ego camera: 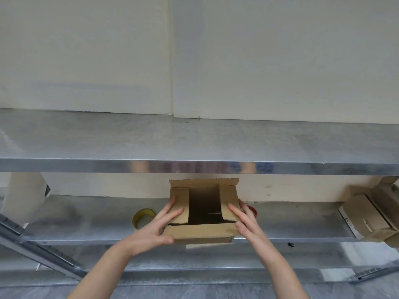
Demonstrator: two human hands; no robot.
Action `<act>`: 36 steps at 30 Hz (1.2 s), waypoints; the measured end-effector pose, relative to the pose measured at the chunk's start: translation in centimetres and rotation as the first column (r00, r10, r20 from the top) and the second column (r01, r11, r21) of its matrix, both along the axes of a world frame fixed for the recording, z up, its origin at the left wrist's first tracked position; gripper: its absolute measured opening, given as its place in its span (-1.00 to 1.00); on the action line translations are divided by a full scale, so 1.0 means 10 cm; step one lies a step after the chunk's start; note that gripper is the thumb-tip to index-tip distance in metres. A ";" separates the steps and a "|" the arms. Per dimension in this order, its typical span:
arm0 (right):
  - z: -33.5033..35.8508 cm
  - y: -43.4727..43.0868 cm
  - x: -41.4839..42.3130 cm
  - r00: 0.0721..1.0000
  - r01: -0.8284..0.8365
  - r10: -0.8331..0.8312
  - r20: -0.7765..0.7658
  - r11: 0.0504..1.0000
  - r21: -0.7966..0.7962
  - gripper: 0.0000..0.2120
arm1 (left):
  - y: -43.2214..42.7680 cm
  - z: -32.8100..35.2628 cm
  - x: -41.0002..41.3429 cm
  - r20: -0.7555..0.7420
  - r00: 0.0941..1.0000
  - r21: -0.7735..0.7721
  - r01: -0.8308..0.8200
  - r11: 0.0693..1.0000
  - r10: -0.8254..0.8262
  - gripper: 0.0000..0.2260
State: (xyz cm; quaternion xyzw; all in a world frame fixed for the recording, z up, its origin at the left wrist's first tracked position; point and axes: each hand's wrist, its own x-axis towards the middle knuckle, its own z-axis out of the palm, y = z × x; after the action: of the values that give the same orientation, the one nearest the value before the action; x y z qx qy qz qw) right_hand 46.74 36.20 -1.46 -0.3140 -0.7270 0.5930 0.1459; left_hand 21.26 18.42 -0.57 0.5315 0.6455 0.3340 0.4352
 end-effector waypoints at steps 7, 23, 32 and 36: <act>-0.08 0.17 0.08 0.999 -0.008 0.005 0.053 0.998 0.066 -0.35 | 0.13 -0.15 -0.10 -0.248 0.963 0.023 -0.108 0.994 0.111 -0.26; -0.09 0.47 -0.03 0.995 0.043 -0.056 0.081 0.987 0.158 -0.47 | 0.40 -0.25 -0.11 -0.109 0.920 0.182 -0.355 0.917 0.377 -0.43; -0.32 0.35 0.06 0.988 0.076 -0.096 0.119 0.984 0.163 -0.55 | 0.20 -0.46 0.06 -0.073 0.912 0.064 -0.399 0.915 0.403 -0.44; -0.45 0.31 -0.08 0.978 0.152 -0.170 0.120 0.978 0.145 -0.57 | 0.22 -0.55 0.06 -0.081 0.886 0.070 -0.452 0.889 0.457 -0.48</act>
State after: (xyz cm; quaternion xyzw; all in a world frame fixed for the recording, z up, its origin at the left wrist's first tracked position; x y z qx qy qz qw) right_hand 45.97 39.33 -5.93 -0.3998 -0.7455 0.5068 0.1662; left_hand 21.87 20.66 -6.11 0.3913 0.7636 0.4166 0.3005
